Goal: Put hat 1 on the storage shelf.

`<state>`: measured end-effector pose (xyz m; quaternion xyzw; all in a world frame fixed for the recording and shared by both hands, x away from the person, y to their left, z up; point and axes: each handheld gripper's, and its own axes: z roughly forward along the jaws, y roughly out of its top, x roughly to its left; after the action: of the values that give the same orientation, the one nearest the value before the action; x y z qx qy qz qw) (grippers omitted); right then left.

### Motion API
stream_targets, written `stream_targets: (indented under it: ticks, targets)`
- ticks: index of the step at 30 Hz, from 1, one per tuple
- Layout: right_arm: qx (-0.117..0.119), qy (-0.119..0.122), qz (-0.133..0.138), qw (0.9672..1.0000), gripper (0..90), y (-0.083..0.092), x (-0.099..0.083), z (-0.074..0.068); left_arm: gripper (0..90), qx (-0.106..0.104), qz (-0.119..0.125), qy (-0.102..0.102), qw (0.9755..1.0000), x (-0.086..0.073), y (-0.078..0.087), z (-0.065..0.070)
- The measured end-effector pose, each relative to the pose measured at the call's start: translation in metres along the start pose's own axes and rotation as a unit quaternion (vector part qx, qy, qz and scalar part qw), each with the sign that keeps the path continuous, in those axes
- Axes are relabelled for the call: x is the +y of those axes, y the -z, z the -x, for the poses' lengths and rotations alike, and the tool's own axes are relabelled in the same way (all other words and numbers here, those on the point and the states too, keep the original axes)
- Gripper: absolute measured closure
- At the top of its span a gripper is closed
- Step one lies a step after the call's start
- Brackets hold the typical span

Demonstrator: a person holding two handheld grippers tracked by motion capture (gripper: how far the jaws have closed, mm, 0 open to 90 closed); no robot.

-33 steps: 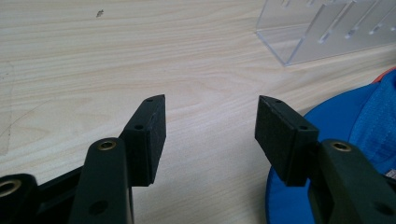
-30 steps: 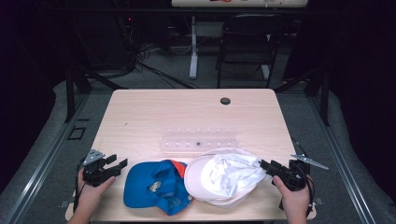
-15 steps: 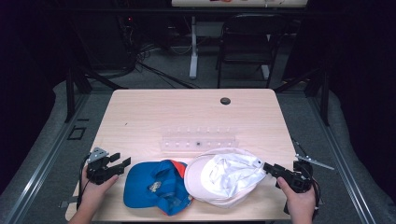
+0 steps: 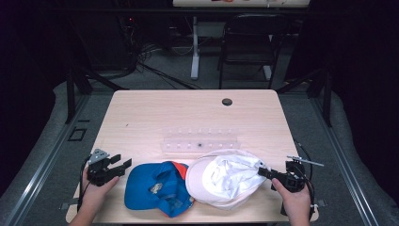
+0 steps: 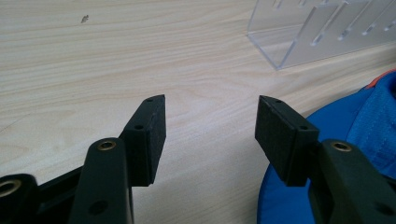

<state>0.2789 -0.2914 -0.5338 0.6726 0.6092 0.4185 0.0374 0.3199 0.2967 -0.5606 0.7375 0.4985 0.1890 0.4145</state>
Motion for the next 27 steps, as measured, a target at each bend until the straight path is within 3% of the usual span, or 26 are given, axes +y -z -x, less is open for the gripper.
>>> stream_targets:
  ticks: [5,11,19,27]
  targets:
    - [-0.002,-0.008,-0.020,0.9998,58.3,-0.003,0.002,0.000,43.8,0.002,-0.001,0.001,1.0000,-0.001,0.001,-0.001]
    - [-0.003,0.000,-0.045,0.9990,65.6,-0.006,0.003,0.000,43.8,0.005,0.003,0.004,1.0000,-0.002,0.002,-0.002]
    - [-0.022,-0.003,-0.076,0.9969,79.4,-0.006,0.005,-0.006,43.8,0.008,0.002,0.006,1.0000,-0.002,0.004,-0.003]
    - [-0.040,0.022,-0.108,0.9931,81.3,-0.004,0.014,-0.019,43.8,0.013,0.010,0.005,0.9998,-0.003,0.005,-0.003]
